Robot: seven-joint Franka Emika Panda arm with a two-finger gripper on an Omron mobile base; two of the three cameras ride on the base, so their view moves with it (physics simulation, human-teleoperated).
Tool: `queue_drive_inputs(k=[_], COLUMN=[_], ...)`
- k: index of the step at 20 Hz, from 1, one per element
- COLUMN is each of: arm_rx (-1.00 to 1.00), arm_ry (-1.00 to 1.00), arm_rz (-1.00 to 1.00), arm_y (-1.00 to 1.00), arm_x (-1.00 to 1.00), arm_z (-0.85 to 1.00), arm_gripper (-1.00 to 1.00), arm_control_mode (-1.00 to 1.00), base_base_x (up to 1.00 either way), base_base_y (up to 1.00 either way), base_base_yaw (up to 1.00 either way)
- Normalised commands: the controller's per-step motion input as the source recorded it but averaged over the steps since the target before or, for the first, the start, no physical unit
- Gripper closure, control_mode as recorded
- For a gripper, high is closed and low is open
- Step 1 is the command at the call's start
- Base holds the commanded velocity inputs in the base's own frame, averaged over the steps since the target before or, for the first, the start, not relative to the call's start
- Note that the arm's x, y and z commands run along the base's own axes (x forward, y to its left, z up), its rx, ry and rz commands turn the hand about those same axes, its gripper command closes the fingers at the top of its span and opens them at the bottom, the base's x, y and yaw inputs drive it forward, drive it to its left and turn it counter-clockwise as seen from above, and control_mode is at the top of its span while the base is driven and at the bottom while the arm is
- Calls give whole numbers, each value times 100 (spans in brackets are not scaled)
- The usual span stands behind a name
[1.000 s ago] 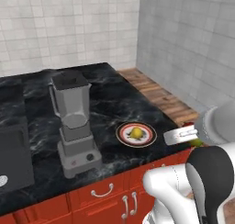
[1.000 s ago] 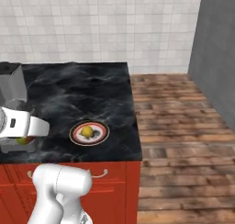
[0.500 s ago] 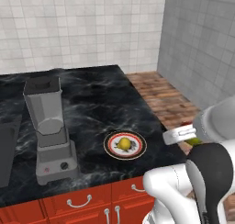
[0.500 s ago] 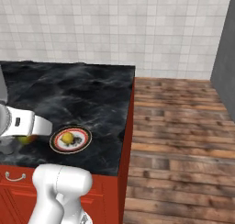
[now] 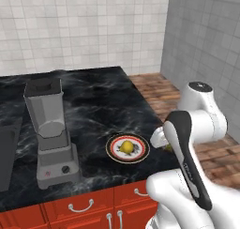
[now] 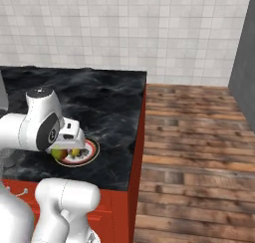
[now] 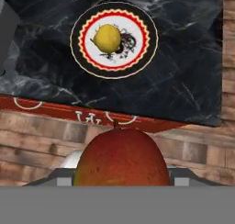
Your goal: Pick the pear and mango from the fridge and place them on the plate next to the blender to make a fruit smoothie.
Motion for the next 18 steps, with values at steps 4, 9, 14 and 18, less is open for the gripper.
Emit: queue_drive_inputs(k=[4, 9, 14, 18], arm_rx=[0, 0, 0, 0], arm_ry=[16, 1, 0, 2], arm_rz=[0, 0, 0, 0], arm_y=[0, 0, 2, 4], arm_x=[98, 82, 81, 63], arm_z=[-83, -35, -41, -59], arm_gripper=[100, 100, 100, 100], arm_control_mode=[-100, -100, -100, -100], base_base_x=[0, 0, 0, 0], base_base_y=[0, 0, 0, 0], base_base_yaw=[0, 0, 0, 0])
